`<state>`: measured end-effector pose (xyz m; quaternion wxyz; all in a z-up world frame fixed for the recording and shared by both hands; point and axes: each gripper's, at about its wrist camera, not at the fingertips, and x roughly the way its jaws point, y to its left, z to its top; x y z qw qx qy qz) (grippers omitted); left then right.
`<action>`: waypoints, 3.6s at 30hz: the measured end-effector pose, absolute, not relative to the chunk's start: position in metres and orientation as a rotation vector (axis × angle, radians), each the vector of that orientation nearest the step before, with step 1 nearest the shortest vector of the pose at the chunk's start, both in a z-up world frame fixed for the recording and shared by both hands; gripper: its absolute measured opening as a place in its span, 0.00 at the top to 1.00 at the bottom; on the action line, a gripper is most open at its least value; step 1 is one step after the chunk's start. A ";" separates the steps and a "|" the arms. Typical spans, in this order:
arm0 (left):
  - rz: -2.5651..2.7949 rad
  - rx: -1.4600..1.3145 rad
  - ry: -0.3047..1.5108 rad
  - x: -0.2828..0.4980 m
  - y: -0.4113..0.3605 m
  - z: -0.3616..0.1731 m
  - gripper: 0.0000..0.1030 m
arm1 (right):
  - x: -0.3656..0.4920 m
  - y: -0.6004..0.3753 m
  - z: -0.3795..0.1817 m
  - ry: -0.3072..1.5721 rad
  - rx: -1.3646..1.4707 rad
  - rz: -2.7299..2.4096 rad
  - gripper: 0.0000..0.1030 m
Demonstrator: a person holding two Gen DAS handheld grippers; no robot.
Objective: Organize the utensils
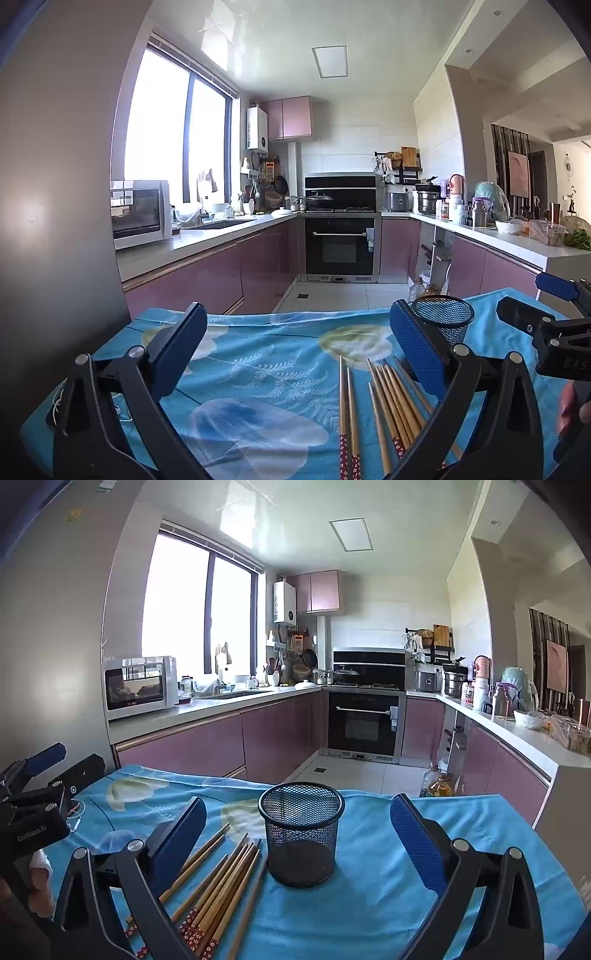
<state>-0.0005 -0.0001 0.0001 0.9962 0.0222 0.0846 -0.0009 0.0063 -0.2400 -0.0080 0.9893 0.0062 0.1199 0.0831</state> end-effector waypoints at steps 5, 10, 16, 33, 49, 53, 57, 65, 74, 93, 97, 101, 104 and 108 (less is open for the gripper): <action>-0.001 0.039 0.167 0.002 0.001 0.002 0.05 | 0.007 -0.239 -0.008 0.249 0.010 0.165 0.06; -0.001 0.039 0.148 -0.003 0.000 0.006 0.05 | 0.007 -0.237 -0.009 0.243 0.009 0.160 0.06; -0.003 0.036 0.133 -0.006 0.001 0.003 0.05 | 0.009 -0.235 -0.004 0.235 0.014 0.155 0.06; -0.011 0.033 0.132 -0.005 0.001 0.002 0.05 | 0.008 -0.239 -0.012 0.211 0.034 0.145 0.06; -0.013 0.028 0.131 -0.004 0.001 0.001 0.05 | 0.009 -0.240 -0.016 0.210 0.039 0.146 0.06; -0.012 0.029 0.132 -0.003 0.001 0.001 0.05 | 0.009 -0.241 -0.016 0.208 0.043 0.145 0.06; -0.012 0.029 0.131 -0.003 0.001 0.001 0.05 | 0.009 -0.240 -0.017 0.210 0.044 0.145 0.06; -0.012 0.029 0.131 -0.003 0.001 0.001 0.05 | 0.009 -0.241 -0.017 0.209 0.046 0.145 0.06; -0.012 0.028 0.130 -0.003 0.001 0.000 0.05 | 0.010 -0.241 -0.017 0.211 0.048 0.145 0.06; -0.012 0.028 0.131 -0.002 0.000 0.000 0.05 | 0.008 -0.243 -0.015 0.208 0.051 0.144 0.06; -0.014 0.028 0.130 -0.002 0.000 -0.001 0.05 | 0.008 -0.243 -0.015 0.209 0.053 0.145 0.06; -0.013 0.027 0.130 -0.002 0.000 0.000 0.05 | 0.008 -0.243 -0.015 0.208 0.054 0.146 0.06; -0.013 0.028 0.131 -0.002 0.000 -0.001 0.05 | 0.008 -0.243 -0.014 0.208 0.054 0.146 0.06; -0.015 0.029 0.132 -0.001 -0.001 -0.001 0.05 | 0.008 -0.243 -0.014 0.209 0.057 0.146 0.06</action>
